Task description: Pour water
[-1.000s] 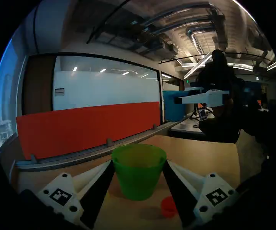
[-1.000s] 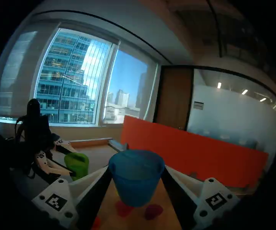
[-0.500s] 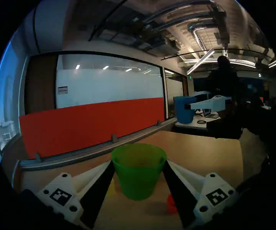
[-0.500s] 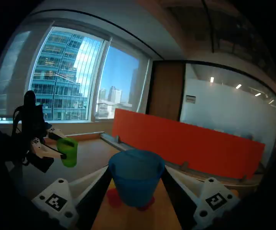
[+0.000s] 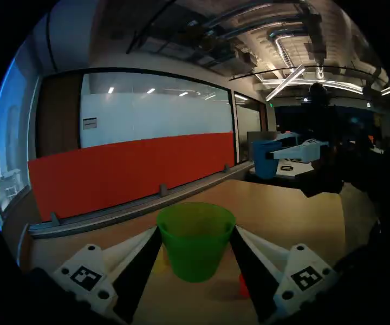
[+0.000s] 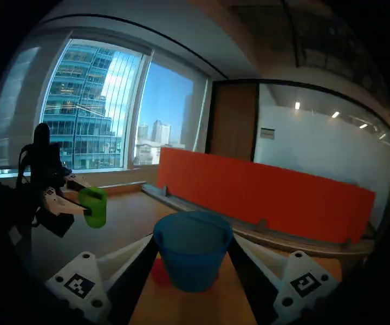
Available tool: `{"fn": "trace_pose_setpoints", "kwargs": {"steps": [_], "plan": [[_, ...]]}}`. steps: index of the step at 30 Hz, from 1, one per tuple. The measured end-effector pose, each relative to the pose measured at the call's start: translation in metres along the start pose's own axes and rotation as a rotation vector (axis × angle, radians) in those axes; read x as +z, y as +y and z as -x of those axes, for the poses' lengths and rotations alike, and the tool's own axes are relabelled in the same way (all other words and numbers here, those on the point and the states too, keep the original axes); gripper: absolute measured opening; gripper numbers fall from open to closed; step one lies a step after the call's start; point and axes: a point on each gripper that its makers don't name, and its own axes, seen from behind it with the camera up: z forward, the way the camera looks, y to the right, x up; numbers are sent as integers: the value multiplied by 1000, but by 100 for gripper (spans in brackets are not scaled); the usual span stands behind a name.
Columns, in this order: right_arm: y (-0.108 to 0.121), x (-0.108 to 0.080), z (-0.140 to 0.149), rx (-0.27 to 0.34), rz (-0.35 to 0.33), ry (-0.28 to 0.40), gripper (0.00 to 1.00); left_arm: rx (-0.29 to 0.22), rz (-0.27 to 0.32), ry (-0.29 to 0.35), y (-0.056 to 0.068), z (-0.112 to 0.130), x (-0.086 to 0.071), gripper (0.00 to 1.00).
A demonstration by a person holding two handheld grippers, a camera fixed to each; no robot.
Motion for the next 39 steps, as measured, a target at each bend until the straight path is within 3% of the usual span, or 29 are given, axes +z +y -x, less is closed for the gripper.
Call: {"fn": "trace_pose_setpoints", "kwargs": {"steps": [15, 30, 39], "plan": [[-1, 4, 40, 31, -20, -57, 89, -8, 8, -59, -3, 23, 4, 85], [-5, 9, 68, 91, -55, -92, 90, -23, 22, -140, -3, 58, 11, 85], [-6, 12, 92, 97, -63, -134, 90, -31, 29, -203, -4, 84, 15, 85]]}}
